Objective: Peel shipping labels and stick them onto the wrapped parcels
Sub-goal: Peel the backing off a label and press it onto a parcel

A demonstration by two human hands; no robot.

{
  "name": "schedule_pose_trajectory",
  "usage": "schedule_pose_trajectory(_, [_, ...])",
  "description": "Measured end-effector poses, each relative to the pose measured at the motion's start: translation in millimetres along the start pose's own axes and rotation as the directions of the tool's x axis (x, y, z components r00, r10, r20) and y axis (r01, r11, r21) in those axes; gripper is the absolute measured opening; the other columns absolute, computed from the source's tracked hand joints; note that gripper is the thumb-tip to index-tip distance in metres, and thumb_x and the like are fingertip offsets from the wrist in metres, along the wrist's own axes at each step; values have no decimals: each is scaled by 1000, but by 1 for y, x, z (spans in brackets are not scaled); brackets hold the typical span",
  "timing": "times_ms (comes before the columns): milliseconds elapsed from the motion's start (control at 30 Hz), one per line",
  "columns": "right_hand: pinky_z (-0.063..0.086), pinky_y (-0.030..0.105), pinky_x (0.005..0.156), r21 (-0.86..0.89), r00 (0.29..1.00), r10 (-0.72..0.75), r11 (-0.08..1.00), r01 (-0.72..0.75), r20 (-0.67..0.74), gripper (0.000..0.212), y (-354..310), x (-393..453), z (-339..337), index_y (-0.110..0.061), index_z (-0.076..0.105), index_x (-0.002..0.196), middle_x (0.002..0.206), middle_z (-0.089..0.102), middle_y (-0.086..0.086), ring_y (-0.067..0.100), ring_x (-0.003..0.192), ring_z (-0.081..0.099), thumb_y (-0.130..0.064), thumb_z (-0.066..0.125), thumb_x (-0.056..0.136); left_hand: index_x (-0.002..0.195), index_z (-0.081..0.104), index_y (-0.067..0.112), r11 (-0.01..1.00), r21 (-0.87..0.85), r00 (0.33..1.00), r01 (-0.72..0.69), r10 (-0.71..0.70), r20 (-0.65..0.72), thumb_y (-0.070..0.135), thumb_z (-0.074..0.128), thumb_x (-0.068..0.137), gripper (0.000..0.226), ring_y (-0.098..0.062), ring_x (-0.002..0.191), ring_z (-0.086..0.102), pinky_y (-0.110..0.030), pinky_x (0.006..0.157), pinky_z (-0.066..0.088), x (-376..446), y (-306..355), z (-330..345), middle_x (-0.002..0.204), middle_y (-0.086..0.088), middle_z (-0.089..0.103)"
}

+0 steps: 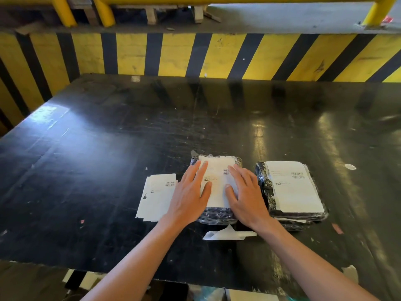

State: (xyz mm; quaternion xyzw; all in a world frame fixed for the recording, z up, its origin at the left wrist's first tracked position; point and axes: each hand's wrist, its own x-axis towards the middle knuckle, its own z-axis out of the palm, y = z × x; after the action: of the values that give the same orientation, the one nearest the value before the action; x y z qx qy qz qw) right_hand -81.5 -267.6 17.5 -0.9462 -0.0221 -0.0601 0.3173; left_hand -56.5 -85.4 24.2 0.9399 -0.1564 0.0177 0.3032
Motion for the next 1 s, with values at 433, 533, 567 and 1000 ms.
schedule_pose_trajectory(433, [19,40,123,167,986,116,977,-135,118,58,-5,8,18,-23,15,158,165,-8,-14,6,152,-1,-37,33,104,155,21,28,993,-69,995,98,-96,41,41,37,103,56,-16,153,8,-44,122,22,8,-4,23,166,11,6])
schedule_pose_trajectory(533, [25,41,121,206,987,143,966,-155,73,57,-9,12,18,-19,21,157,165,-2,-13,7,152,8,-35,37,104,152,33,23,986,-110,991,124,-129,-32,36,46,101,54,-17,150,19,-43,120,28,11,5,22,163,9,19])
schedule_pose_trajectory(567, [27,41,121,221,987,146,963,-157,63,57,-9,13,17,-18,23,156,165,1,-13,8,151,11,-34,38,103,150,37,21,985,-121,990,121,-128,-55,35,49,100,53,-17,149,22,-43,120,30,13,7,21,162,8,24])
schedule_pose_trajectory(1000, [40,33,114,320,977,13,946,56,-211,52,-43,28,-25,-10,39,149,163,23,-4,2,146,23,-23,53,101,143,50,15,977,-199,940,-72,-1,-341,26,62,95,51,-22,143,34,-38,112,40,31,28,-13,157,-1,35])
